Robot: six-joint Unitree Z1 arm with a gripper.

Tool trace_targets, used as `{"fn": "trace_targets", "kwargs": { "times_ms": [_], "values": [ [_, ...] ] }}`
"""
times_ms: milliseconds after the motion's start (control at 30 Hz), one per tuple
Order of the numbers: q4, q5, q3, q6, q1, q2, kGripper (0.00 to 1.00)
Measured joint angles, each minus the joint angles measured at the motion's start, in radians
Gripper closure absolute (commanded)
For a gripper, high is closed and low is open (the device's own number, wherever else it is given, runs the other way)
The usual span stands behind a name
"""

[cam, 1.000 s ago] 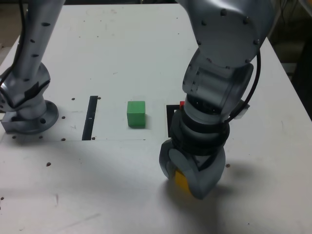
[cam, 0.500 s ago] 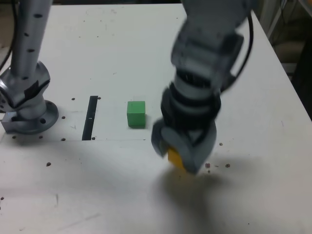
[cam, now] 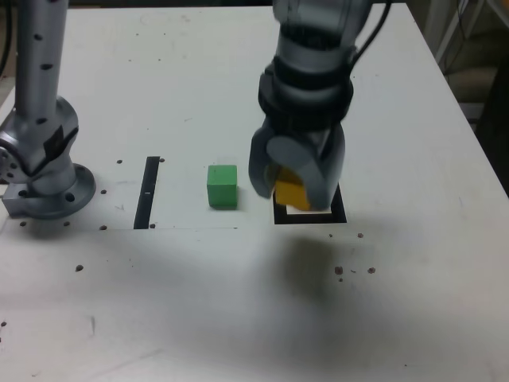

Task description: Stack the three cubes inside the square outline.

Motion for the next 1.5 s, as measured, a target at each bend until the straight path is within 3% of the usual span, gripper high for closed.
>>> {"fn": "trace_targets", "kwargs": {
  "times_ms": [433,867,1333,1433,1500],
  "values": [
    [-0.002,-0.031,0.037,-0.023,0.169,-0.016,0.67],
    [-0.012,-0.094,0.014,-0.023,0.222,0.025,0.67],
    [-0.041,-0.102,0.000,-0.006,0.258,0.076,0.66],
    [-0.046,-0.103,-0.001,-0.004,0.259,0.077,0.57],
    [-0.052,-0.103,-0.001,0.000,0.259,0.079,0.37]
  ]
}}
